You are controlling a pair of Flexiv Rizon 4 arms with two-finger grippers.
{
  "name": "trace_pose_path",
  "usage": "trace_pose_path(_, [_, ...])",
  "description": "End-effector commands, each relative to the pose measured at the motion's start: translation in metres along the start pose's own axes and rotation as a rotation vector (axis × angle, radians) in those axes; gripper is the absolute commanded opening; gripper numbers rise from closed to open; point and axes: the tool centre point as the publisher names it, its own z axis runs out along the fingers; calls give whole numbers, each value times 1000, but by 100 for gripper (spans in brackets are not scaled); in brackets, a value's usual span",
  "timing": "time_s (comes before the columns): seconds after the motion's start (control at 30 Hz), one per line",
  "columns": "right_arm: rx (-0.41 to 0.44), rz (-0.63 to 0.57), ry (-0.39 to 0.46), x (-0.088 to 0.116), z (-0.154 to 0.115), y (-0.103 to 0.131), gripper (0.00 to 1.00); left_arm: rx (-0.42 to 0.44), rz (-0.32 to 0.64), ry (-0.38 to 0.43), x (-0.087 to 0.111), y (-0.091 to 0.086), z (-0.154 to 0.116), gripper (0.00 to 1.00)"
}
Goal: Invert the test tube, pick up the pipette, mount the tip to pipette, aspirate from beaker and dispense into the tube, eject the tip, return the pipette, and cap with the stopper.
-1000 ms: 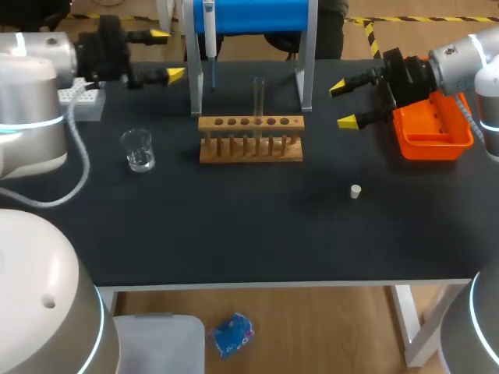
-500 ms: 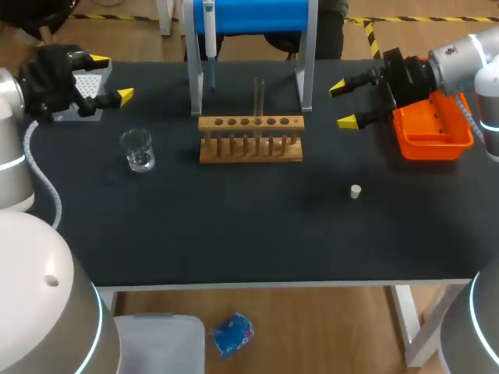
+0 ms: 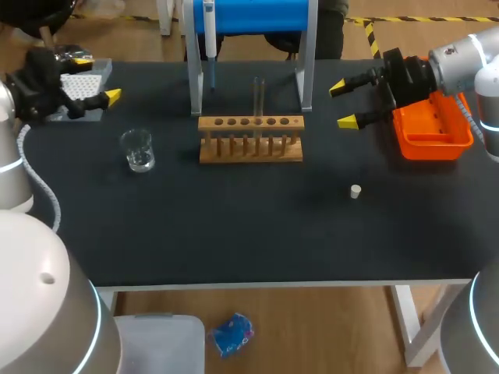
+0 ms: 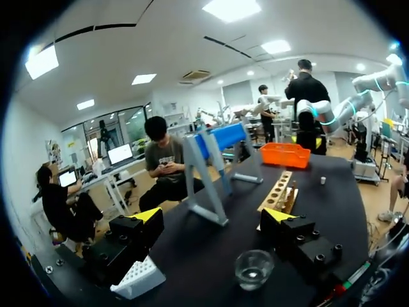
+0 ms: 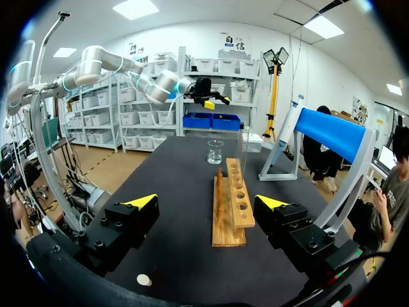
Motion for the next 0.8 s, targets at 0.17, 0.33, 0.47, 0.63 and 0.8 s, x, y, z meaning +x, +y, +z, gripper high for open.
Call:
trace_pose_path(0.17, [0,-1,1,0,-1,0,100,-71,-99,-99,-68,42,-4,100])
trace_pose_path(0.33, [0,-1,1,0,-1,0,100,-118,-186,-185,-98,60,1,100])
trace_pose_path(0.47, [0,-1,1,0,-1,0,100,-164,-224,-221,-109,67,8,100])
trace_pose_path(0.63, [0,-1,1,0,-1,0,100,-164,-224,-221,-109,67,8,100])
trace_pose_path(0.8, [0,-1,1,0,-1,0,100,-164,-224,-221,-109,67,8,100])
